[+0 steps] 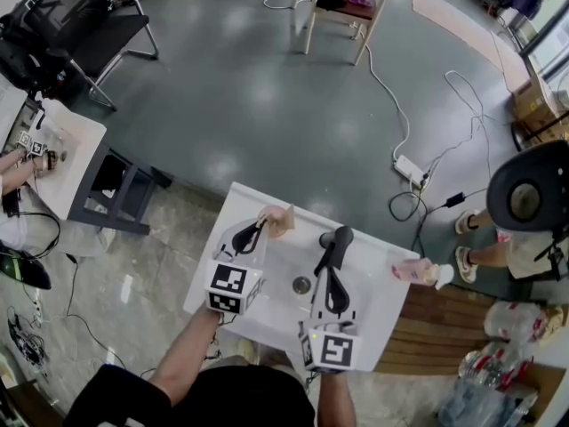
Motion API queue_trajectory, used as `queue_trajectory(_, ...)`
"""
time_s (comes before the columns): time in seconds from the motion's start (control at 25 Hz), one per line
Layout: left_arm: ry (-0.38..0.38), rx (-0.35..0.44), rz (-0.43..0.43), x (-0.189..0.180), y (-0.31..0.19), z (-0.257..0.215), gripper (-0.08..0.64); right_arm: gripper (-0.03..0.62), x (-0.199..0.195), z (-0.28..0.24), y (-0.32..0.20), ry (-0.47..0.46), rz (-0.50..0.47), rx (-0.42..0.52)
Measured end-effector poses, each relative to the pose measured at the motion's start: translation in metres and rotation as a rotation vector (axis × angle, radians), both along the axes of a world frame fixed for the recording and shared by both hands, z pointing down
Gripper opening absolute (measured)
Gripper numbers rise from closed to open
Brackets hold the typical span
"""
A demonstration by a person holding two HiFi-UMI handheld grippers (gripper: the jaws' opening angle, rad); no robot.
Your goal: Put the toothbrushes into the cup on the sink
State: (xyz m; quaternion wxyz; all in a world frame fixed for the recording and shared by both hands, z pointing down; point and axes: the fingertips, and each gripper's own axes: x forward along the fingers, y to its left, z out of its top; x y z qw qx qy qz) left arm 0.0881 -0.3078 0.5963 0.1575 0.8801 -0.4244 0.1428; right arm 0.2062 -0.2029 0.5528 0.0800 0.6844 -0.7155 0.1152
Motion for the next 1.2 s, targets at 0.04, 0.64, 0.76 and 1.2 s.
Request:
queue_trajectory(0.04, -0.002, 0.002, 0.0, 0.0, 0.0, 0.0, 0.005, -0.002, 0.001, 0.0, 0.0, 0.0, 0.002, -0.001)
queue_trajectory(0.64, 0.022, -0.005, 0.009, -0.004, -0.002, -0.003, 0.14, -0.002, -0.008, 0.003, 0.002, 0.004, -0.005, -0.017)
queue_trajectory(0.76, 0.021, 0.002, 0.008, -0.004, -0.001, -0.005, 0.147, -0.002, -0.009, 0.002, 0.003, 0.006, -0.003, -0.02)
queue_trajectory(1.2, 0.017, 0.019, 0.011, -0.009, 0.008, -0.018, 0.149, 0.0, -0.011, -0.013, 0.008, 0.018, 0.012, -0.009)
